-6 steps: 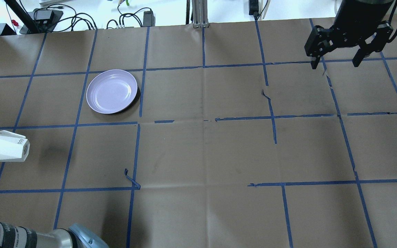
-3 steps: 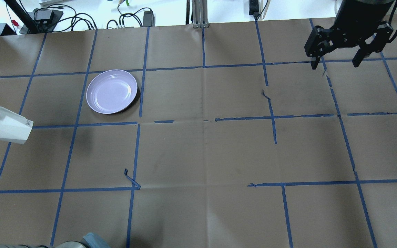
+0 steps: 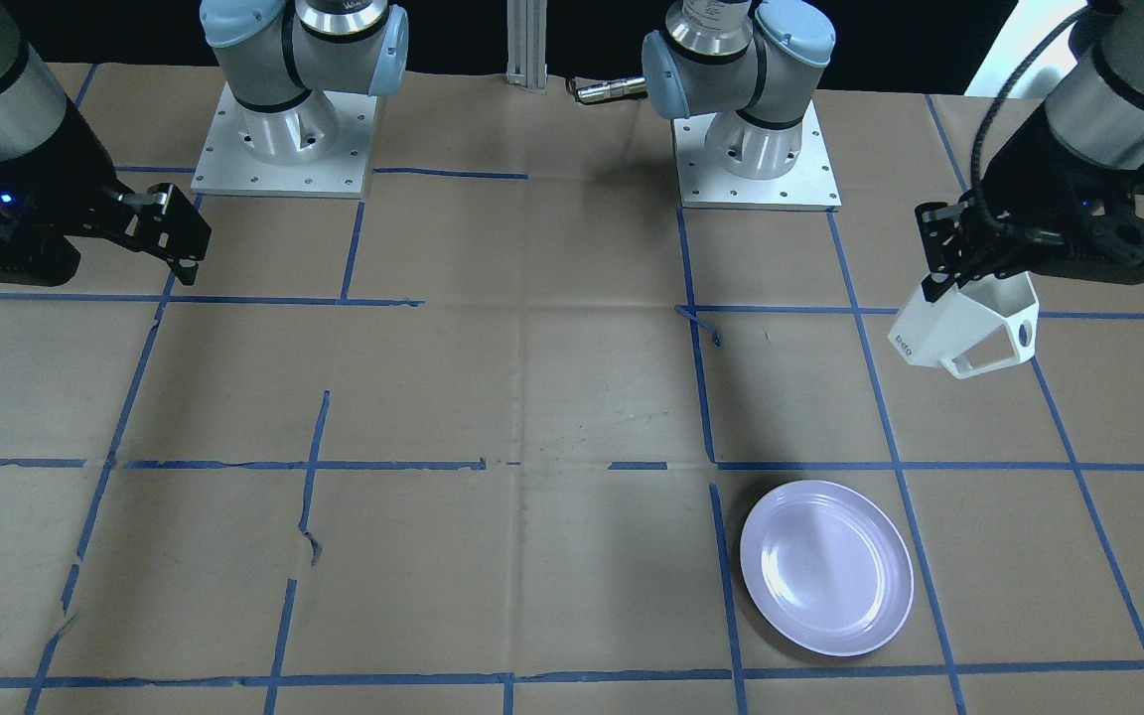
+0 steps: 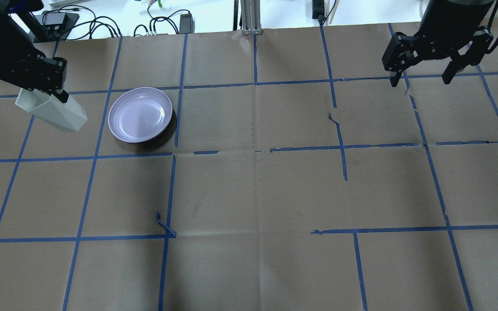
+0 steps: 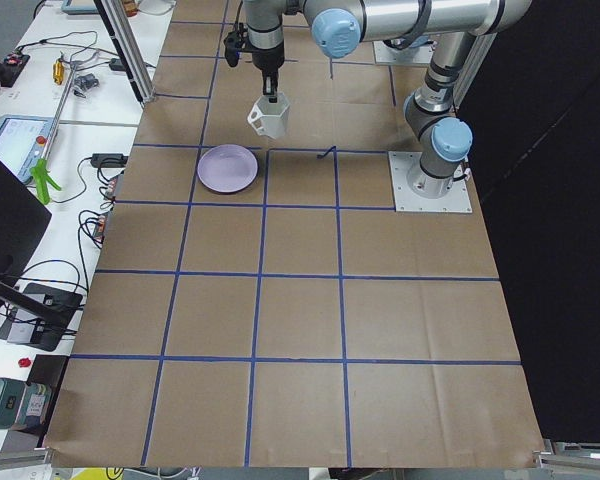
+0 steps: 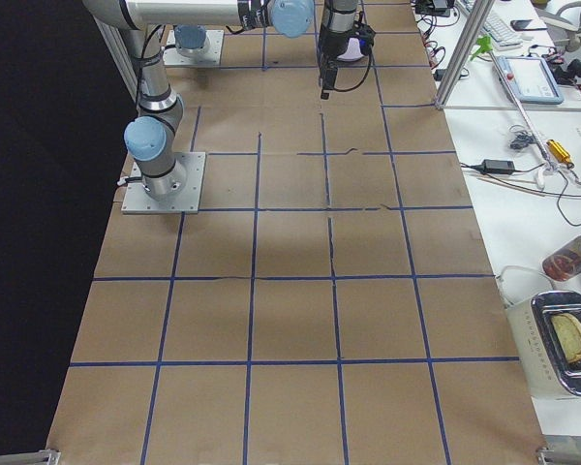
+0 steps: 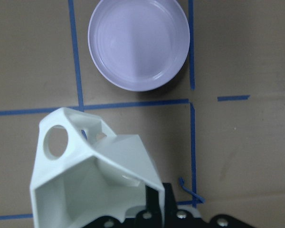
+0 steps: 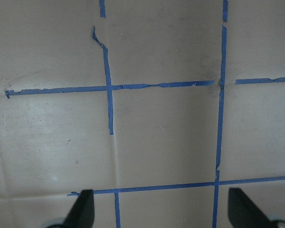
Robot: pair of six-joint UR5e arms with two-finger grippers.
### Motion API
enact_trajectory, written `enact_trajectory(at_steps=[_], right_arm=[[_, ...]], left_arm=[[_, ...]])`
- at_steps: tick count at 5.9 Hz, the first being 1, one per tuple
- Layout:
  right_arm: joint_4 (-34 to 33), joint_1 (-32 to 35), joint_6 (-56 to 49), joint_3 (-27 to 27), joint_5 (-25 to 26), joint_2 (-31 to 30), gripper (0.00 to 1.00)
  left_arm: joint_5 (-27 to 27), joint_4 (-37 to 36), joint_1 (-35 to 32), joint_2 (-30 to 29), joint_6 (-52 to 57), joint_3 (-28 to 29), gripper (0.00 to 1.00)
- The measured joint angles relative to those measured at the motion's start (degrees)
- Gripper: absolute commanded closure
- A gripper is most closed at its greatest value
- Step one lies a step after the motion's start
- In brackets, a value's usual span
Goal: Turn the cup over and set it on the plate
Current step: 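Carry the upright mug with the left gripper over the lavender plate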
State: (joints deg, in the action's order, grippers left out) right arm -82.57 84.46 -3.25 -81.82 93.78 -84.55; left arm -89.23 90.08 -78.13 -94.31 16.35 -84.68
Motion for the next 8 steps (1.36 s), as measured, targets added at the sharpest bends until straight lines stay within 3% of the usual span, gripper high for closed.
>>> enact_trajectory(at_steps=[2, 4, 8], right_arm=[[0.0, 0.0, 0.0, 0.0, 0.0, 0.0, 0.0], [0.04, 0.0, 0.0, 0.0, 0.0, 0.01, 0.0], [0.0, 0.0, 0.0, 0.0, 0.0, 0.0, 0.0]], left_arm=[[-3.18, -7.5, -4.6, -8.47, -0.62, 5.64, 1.0], [-3.59, -8.41, -7.37, -16.21, -1.52, 12.42, 1.0], [-3.59, -12.43, -8.01, -26.32, -0.51, 8.73, 1.0]])
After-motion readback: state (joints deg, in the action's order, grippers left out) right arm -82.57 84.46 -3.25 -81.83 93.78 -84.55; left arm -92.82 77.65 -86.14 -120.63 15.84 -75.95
